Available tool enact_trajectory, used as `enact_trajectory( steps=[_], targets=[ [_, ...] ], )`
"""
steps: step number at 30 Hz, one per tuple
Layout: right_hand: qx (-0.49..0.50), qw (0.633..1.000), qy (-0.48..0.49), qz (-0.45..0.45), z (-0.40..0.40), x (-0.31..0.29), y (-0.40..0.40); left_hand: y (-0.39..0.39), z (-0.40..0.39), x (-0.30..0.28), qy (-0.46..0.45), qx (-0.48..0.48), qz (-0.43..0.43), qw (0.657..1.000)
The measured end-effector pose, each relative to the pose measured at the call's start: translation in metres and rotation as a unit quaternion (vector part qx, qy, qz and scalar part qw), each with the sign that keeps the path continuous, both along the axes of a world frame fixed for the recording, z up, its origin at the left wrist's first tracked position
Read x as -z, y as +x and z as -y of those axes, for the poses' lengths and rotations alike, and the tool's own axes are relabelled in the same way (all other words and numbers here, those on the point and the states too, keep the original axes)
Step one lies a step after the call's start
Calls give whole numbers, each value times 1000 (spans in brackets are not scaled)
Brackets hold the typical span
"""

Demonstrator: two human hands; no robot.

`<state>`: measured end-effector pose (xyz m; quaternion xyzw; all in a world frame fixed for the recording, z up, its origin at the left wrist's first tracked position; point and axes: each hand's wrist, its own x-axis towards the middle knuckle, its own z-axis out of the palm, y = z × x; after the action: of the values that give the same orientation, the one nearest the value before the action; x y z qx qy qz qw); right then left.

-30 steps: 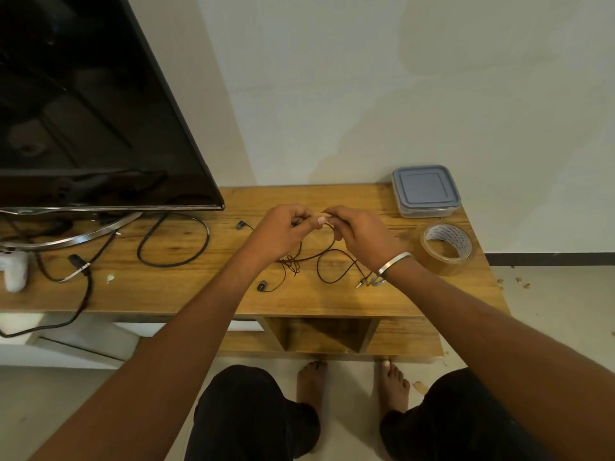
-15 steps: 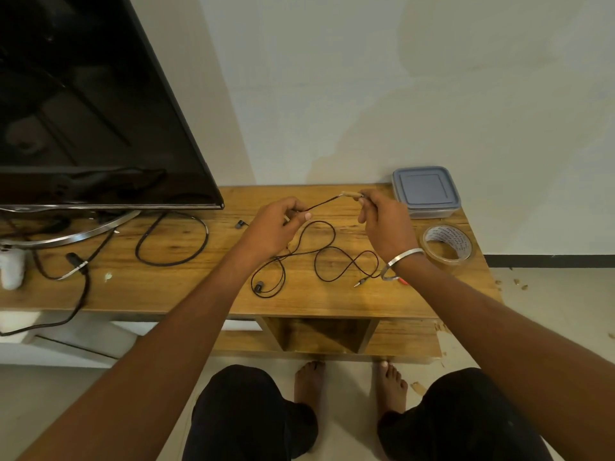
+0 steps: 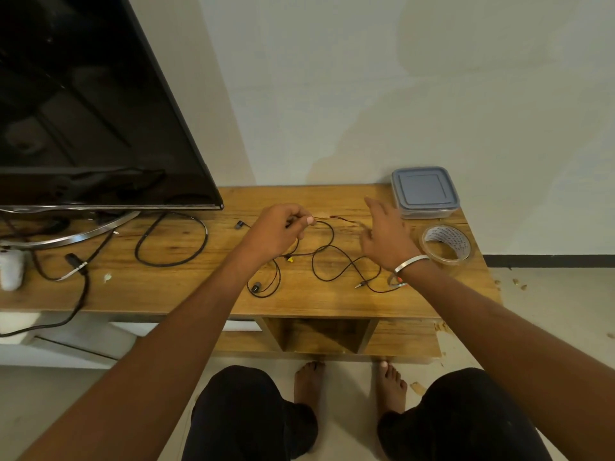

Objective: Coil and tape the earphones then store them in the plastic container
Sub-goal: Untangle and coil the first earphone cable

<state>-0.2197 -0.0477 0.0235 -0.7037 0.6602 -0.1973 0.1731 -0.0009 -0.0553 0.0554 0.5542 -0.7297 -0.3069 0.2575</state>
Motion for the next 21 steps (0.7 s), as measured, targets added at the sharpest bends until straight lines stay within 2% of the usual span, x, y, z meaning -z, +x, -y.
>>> enact_trajectory(
  steps=[4, 7, 21],
  targets=[
    [-131, 990, -41, 20, -3, -7, 23, -9, 0, 0, 2, 22, 9, 1000],
    [-167, 984, -59, -1, -2, -10, 35, -11, 1, -2, 0, 34, 11, 999],
    [-25, 995, -93, 2, 0, -10, 8, 5, -4, 10, 19, 23, -2, 1000]
  ],
)
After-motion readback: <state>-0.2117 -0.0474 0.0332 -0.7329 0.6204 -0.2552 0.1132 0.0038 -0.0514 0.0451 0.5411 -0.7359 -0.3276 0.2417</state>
